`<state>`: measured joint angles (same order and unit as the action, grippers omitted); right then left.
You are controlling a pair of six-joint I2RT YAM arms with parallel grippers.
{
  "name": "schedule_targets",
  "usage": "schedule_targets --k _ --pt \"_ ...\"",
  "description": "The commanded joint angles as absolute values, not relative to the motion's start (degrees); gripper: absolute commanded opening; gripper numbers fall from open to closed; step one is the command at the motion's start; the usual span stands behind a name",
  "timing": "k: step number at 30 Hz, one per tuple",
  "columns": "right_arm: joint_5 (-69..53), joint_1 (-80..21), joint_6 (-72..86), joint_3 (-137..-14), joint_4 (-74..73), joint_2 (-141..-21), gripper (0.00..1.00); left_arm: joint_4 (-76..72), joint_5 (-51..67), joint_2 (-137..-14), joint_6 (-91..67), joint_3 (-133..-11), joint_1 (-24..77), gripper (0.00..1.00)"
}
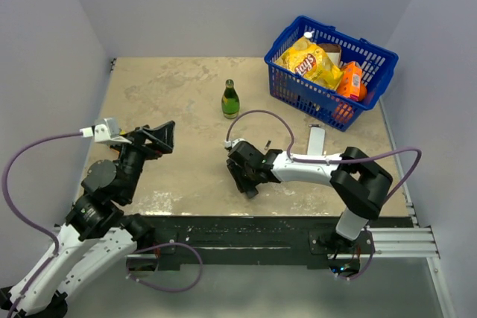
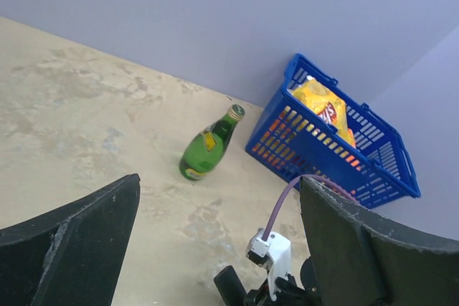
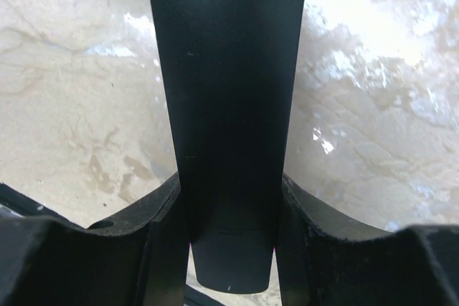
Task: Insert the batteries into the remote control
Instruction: Place the remote control at the center of the board.
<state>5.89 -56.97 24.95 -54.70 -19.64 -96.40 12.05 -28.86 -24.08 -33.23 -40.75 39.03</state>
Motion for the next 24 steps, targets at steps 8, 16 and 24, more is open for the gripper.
schedule_targets --k 8,16,24 --pt "6.4 -56.8 25.8 -62.7 -20.6 -104.9 0.37 16.3 -39.1 -20.0 -22.5 -43.0 38.9 0.96" --pt "7.9 -56.8 26.1 -69.0 -21.0 -110.7 0.47 17.3 -39.8 -20.5 -21.8 -42.7 38.9 0.96" --pt "8.7 -56.8 26.3 -70.8 -21.3 -112.0 0.62 17.3 -39.3 -20.7 -21.6 -42.5 37.8 0.96"
